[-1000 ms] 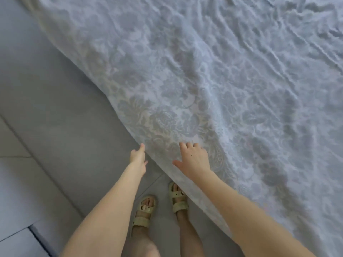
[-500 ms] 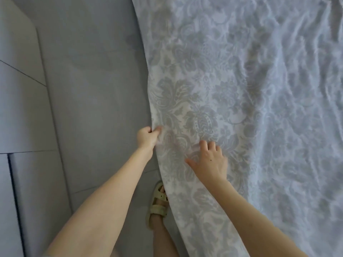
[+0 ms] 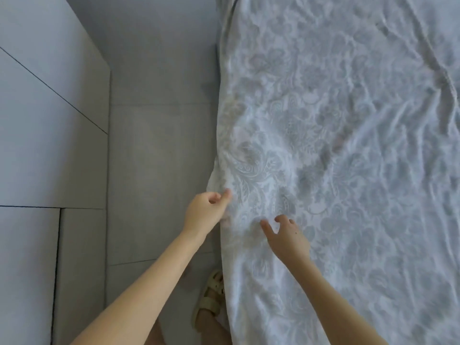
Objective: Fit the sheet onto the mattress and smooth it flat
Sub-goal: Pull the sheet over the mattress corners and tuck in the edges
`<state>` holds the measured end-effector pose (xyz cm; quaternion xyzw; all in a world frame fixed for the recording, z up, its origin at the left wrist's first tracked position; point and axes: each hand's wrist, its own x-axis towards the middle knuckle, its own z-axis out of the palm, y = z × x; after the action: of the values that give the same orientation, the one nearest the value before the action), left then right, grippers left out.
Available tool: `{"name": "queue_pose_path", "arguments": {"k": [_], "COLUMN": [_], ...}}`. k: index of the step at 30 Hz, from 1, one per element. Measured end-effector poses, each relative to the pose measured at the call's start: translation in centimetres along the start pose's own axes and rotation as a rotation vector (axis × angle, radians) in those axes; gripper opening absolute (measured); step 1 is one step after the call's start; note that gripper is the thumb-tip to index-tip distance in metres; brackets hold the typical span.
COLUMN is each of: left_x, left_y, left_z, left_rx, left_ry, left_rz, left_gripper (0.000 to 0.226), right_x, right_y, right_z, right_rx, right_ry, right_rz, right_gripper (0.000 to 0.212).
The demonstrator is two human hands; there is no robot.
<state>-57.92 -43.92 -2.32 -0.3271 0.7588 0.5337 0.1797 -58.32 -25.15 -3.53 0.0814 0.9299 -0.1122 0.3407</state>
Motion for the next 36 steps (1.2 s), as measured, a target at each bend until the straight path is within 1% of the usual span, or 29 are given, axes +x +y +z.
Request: {"name": "queue_pose_path", "arguments": {"k": [3,5,11,14,20,22,24,27,29,31,32,34,36], "left_x": [2.3,4.1,10.3,14.7,25.6,29.5,33.2,38.9,42.5,45.6,46.7,49.2,50.8], "left_y": [-1.4,-2.0,-0.1,1.6,7.6,10.2,12.9,16.4,18.7,21.0,22.5,24.9,26.9], "left_z": [-1.3,-1.7,-3.0,-3.8,-6.2,-7.2,-7.9,-8.2,-7.6,-6.6,-6.3,-5.2,-4.5], "left_rx": [0.117,0.116,0.078,0.006,-0.234,-0.300,-0.318,-0.295,-0.290,-0.303,-0.328,-0.398,-0.442], "left_ry": [0.171,0.203,0.163,0.126,0.065,0.035,0.012,0.004,-0.014,-0.030,-0.049,-0.085,-0.112], "left_rz": [-0.064,-0.113,-0.136,-0.161,-0.247,-0.260,-0.237,-0.192,-0.188,-0.216,-0.244,-0.339,-0.452], "left_gripper": [0.047,0.043,0.034,0.025,0.030,0.024,0.019,0.025,0.023,0.028,0.029,0.047,0.060], "right_x": [0.8,1.6,6.4,9.8,19.2,22.6,26.0,30.4,32.8,34.8,35.6,37.1,38.3], "right_y": [-1.0,-2.3,-7.4,-10.6,-18.0,-20.5,-22.8,-25.2,-25.9,-26.4,-26.6,-26.9,-27.3], "right_z": [-1.6,-2.9,-6.7,-8.7,-13.2,-14.9,-16.5,-18.5,-19.4,-20.2,-20.7,-21.9,-23.2], "right_rx": [-0.045,-0.063,-0.125,-0.139,-0.141,-0.141,-0.138,-0.148,-0.162,-0.166,-0.178,-0.220,-0.258], "right_ry": [0.038,0.054,0.106,0.113,0.140,0.172,0.198,0.235,0.247,0.220,0.208,0.213,0.216], "right_rz": [-0.035,-0.074,-0.151,-0.159,-0.087,-0.063,-0.037,-0.031,-0.039,-0.010,0.014,0.038,0.002], "right_gripper": [0.053,0.050,0.050,0.050,0.052,0.055,0.058,0.065,0.064,0.062,0.061,0.057,0.047]}}
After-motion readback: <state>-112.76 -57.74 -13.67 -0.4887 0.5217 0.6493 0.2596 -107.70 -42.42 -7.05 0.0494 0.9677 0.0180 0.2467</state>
